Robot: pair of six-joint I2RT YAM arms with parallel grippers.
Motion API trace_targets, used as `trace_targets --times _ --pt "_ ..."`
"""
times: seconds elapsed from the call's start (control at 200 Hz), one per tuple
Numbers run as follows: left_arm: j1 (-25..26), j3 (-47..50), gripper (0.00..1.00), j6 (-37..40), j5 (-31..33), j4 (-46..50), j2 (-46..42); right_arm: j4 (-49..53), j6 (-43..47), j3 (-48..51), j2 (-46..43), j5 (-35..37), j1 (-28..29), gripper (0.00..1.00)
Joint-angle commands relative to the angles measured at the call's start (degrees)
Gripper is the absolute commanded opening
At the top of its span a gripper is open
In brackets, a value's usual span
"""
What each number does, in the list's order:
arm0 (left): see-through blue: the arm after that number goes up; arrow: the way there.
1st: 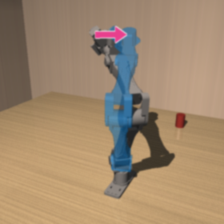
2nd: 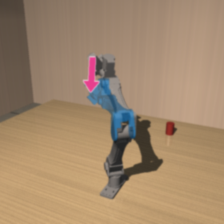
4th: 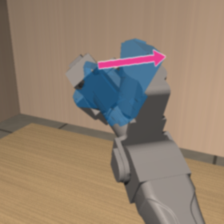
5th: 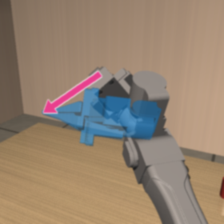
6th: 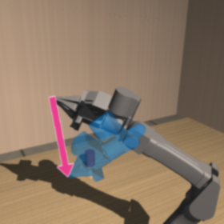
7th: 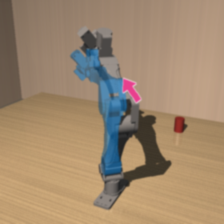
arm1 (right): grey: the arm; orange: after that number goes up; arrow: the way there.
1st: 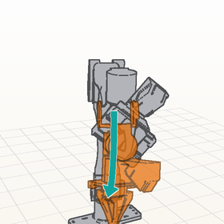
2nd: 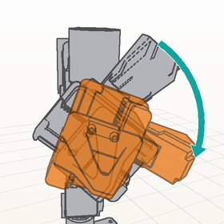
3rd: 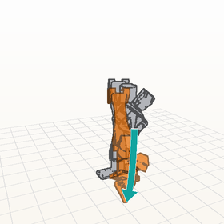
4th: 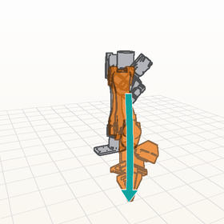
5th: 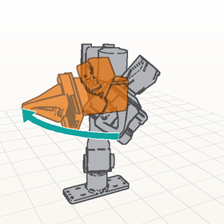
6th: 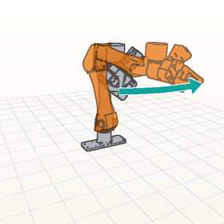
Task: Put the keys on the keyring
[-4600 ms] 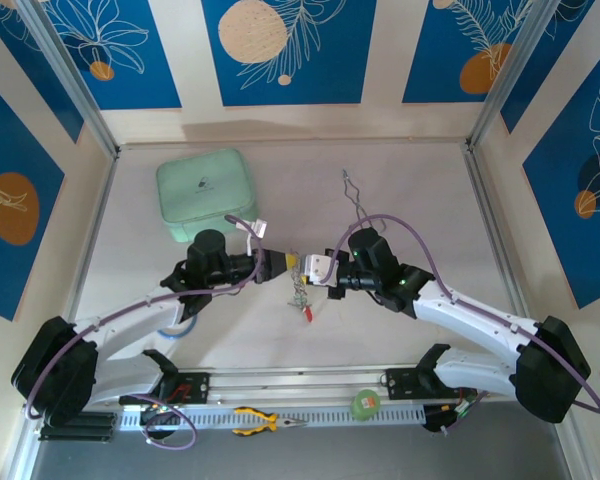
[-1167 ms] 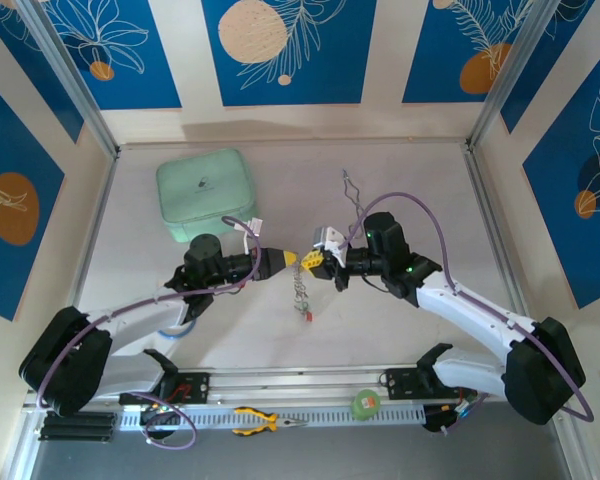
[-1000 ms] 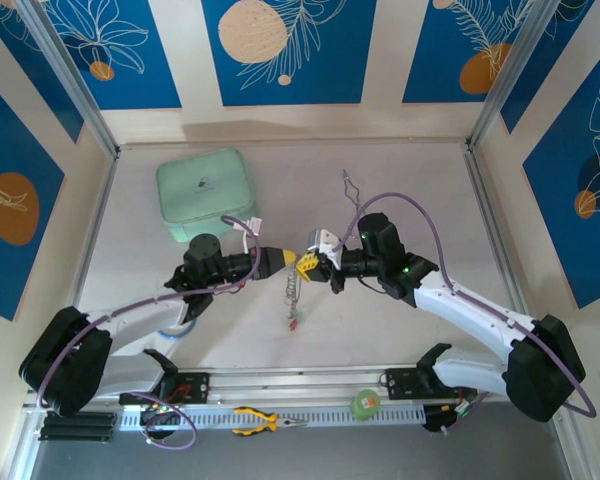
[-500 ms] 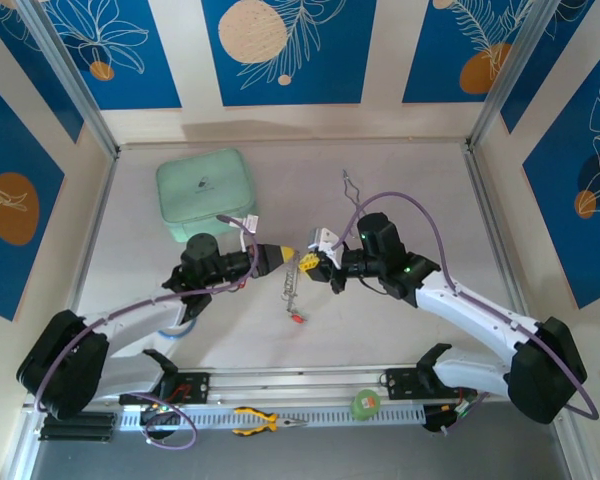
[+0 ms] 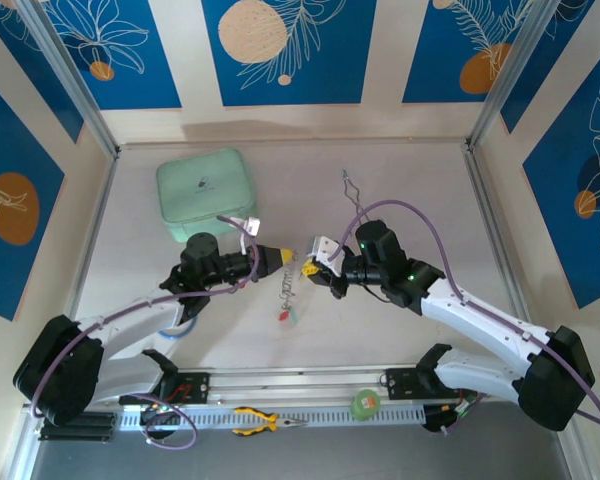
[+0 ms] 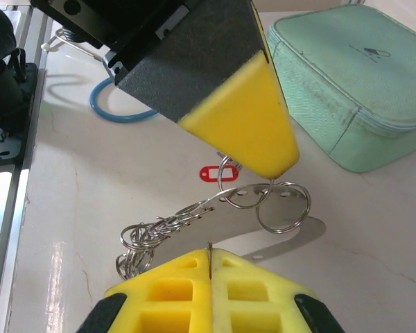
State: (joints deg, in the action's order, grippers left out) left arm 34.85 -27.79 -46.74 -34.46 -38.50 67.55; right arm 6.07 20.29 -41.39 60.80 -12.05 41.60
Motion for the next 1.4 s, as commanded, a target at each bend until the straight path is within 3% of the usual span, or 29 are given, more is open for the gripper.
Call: trace_targets --times 0.0,0.195,0.335,0.5,0.905,1.05,1.16,1.265,1.395 --pt "0.09 -0.68 0.00 6.50 -0.24 -1.02 -2.13 1.11 0.29 -0.12 -0.08 1.85 -1.07 0.00" --pt "0.12 0.29 0.00 11.74 -1.17 -2.28 -2.91 9.42 -8.28 -1.46 1.09 4.73 -2.92 0.00" --pt "0.17 1.57 0.00 12.58 -2.52 -6.86 -2.62 18.20 -24.22 -5.05 4.55 8.36 -3.78 0.00" --pt "0.05 3.48 0.00 11.78 -4.10 -14.60 -2.01 28.29 -38.66 -9.63 13.37 3.82 -5.21 0.00" --pt "0.12 6.55 0.00 12.52 -6.91 -23.03 -1.29 26.55 -46.99 -9.94 27.27 1.51 -8.68 0.00" --pt "0.14 7.20 0.00 13.63 -7.64 -24.54 -0.53 27.10 -46.77 -11.03 30.34 2.24 -9.76 0.23" --pt "0.10 7.71 0.00 15.29 -8.05 -25.05 -0.29 27.01 -46.11 -11.37 27.23 2.40 -10.68 0.33" --pt "0.11 7.95 0.00 17.26 -8.30 -25.31 -0.31 23.02 -45.47 -10.00 20.44 -3.86 -12.57 0.36" --pt "0.07 7.34 0.00 17.35 -8.82 -26.15 0.10 12.95 -47.45 -6.39 12.48 -21.09 -14.82 0.36"
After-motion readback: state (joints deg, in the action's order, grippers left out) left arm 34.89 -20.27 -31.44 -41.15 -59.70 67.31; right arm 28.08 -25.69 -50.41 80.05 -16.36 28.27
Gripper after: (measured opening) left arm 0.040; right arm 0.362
